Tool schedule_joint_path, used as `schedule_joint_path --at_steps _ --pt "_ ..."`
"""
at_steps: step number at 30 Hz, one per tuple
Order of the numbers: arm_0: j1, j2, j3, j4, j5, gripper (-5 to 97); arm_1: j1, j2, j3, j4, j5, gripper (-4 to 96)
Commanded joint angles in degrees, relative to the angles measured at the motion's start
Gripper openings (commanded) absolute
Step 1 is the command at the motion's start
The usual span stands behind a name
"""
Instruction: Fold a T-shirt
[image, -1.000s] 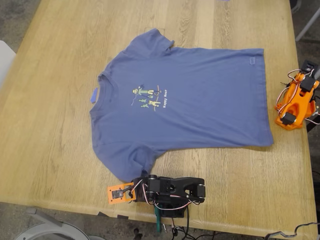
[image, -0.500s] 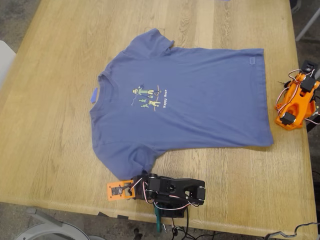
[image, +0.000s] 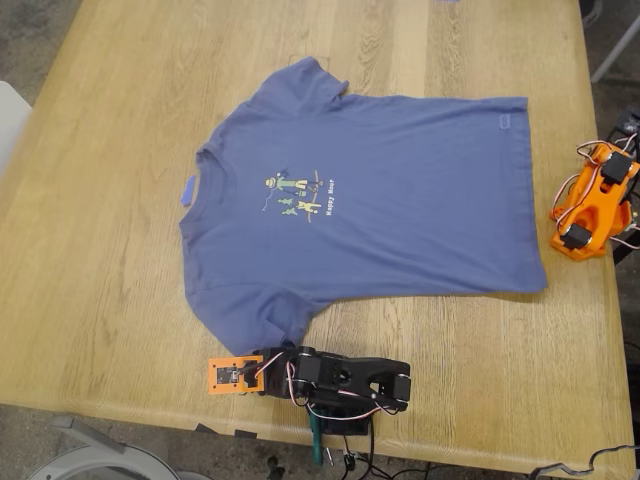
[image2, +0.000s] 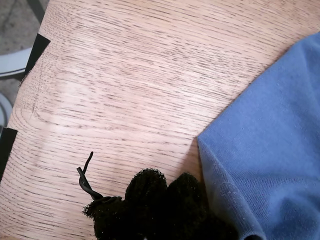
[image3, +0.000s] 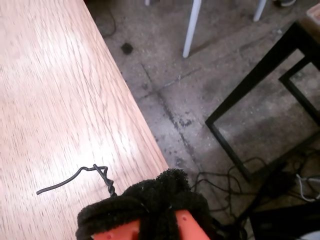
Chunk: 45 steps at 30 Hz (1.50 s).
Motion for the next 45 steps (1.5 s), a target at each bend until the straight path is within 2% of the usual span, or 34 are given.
schedule_joint_path --at_steps 1,6,11,16,20,26,30,37,41,45 --pt "0.3 6.2 -0.9 -1.1 1.3 0 4.6 0.5 4.0 -2.3 0.2 0.2" --pt "1.2 6.2 -0.9 -2.2 3.3 0 3.9 0.5 4.0 -5.9 1.0 6.0" --pt "3.7 6.2 -0.9 -4.0 4.6 0 2.6 0.5 4.0 -8.1 2.2 4.0" --pt "5.2 6.2 -0.9 -5.1 4.3 1 0.0 0.5 4.0 -12.0 1.8 14.7" --pt "5.9 6.3 -0.9 -9.6 3.6 17 -2.4 0.5 4.0 -12.7 2.9 25.1" --pt "12.7 6.3 -0.9 -21.5 3.1 54 -5.4 0.5 2.8 -16.7 6.1 38.4" --pt "20.4 6.3 -0.9 -27.5 1.2 66 -6.9 0.5 1.8 -18.8 7.9 44.2" --pt "27.2 6.2 -4.6 -25.3 1.3 73 -15.2 0.5 -6.8 -14.9 9.8 48.0" --pt "28.7 5.0 -11.1 -17.1 1.1 73 -22.0 0.4 -15.6 -4.7 9.3 48.2" --pt "28.8 -3.4 -20.4 -13.0 1.6 72 -30.8 0.1 -25.3 6.2 7.7 48.2"
